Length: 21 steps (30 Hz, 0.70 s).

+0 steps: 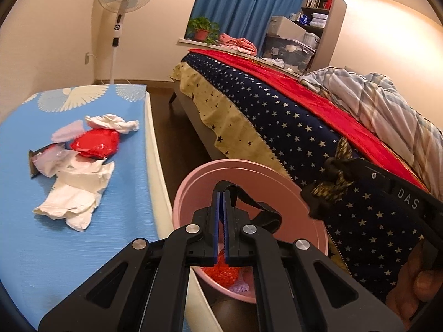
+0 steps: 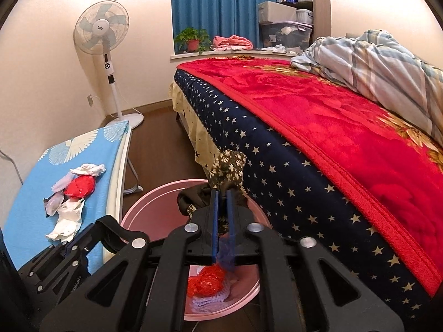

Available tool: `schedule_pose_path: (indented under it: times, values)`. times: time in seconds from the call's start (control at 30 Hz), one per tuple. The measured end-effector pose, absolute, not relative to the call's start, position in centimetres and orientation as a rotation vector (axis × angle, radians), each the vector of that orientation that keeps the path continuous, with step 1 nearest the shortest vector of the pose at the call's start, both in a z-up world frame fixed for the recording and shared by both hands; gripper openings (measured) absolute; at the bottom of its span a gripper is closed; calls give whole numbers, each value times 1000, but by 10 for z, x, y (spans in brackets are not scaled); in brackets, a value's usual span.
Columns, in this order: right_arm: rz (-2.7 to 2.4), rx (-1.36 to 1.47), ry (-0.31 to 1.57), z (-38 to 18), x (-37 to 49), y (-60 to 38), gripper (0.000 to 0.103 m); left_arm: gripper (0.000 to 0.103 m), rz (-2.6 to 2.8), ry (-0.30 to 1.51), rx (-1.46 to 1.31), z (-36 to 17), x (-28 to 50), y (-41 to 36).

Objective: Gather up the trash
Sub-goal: 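Open both tools to drop the black items into the pink bin, then move both tools back to the clear bag and white tissue on the table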

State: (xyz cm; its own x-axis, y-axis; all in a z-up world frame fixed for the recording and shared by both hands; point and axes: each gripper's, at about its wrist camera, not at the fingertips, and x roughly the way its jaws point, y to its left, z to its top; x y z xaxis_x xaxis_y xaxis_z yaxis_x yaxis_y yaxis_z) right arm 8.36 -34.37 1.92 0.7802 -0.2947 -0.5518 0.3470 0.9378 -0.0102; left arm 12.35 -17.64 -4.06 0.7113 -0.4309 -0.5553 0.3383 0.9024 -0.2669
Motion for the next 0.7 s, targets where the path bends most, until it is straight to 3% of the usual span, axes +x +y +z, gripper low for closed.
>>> schedule_pose_path:
  times: [0.07,0.1,0.7]
  values:
    - [-362,108,577,19,82,-347,42,19,-448,676,-159,-44,125,-177]
    - [-366,123,569,20,81,-348,45,24,-454,683,-164,-45,125,-176]
    - [-236,179,522,32,64,-316,43,23,-280,606,-236,-19,98,-77]
